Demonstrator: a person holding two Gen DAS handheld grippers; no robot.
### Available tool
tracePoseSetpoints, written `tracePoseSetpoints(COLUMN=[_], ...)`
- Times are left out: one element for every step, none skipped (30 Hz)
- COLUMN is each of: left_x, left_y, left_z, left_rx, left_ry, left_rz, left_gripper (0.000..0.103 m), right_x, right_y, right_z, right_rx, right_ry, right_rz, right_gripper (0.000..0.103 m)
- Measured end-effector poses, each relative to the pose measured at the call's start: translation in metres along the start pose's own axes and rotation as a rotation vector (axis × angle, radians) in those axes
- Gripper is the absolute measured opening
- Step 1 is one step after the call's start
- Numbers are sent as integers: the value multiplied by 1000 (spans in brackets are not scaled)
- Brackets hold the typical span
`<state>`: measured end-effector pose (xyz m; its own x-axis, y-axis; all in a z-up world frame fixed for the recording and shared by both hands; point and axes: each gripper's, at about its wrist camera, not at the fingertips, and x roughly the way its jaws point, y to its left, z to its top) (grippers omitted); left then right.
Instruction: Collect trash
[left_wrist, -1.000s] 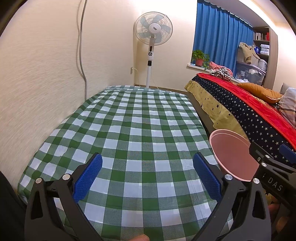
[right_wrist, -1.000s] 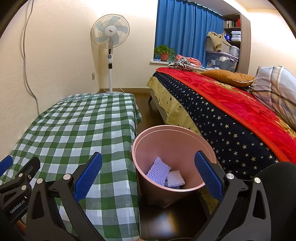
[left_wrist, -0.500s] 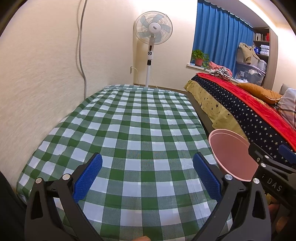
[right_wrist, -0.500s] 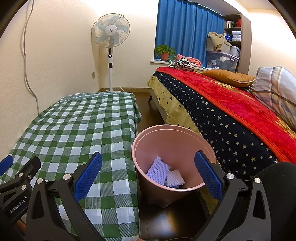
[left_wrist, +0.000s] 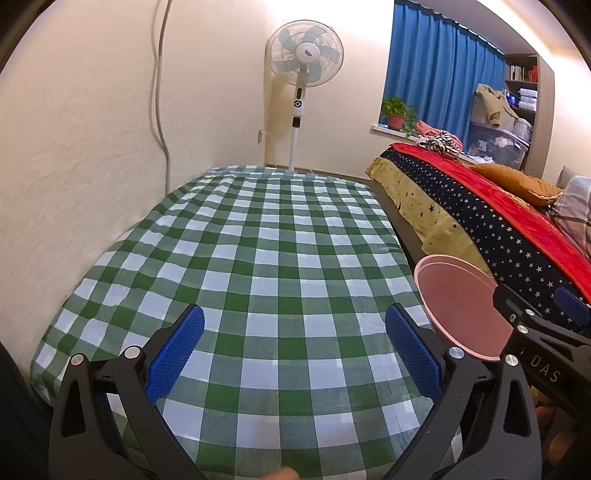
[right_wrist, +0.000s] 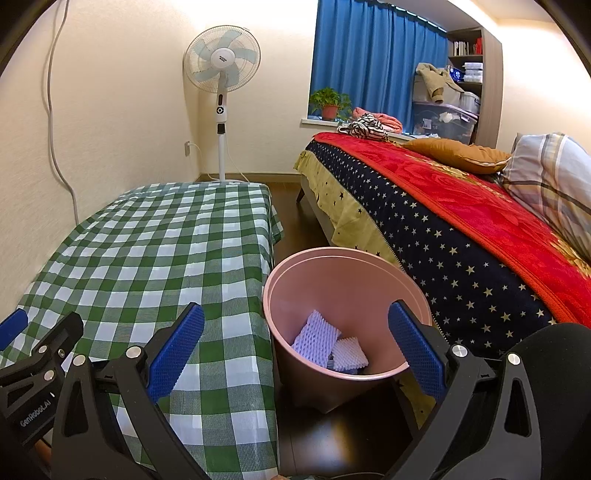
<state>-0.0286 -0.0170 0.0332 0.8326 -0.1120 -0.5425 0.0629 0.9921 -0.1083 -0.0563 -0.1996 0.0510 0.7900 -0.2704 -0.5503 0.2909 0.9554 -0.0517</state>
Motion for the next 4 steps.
tracePoseSetpoints(left_x=[0, 0, 0, -1], left_y=[1, 1, 0, 0], left_z=[0, 0, 0, 0], left_rx=[-4, -8, -10, -11], left_ry=[1, 2, 1, 0], left_rz=[4, 7, 9, 11], left_gripper=[95, 95, 95, 95], right_x=[0, 0, 0, 0], right_y=[-1, 0, -1, -1], right_z=[0, 0, -1, -1], right_rx=[0, 0, 0, 0], right_ry=[0, 1, 2, 2], right_rz=[0, 0, -2, -2], right_gripper=[98, 98, 98, 98])
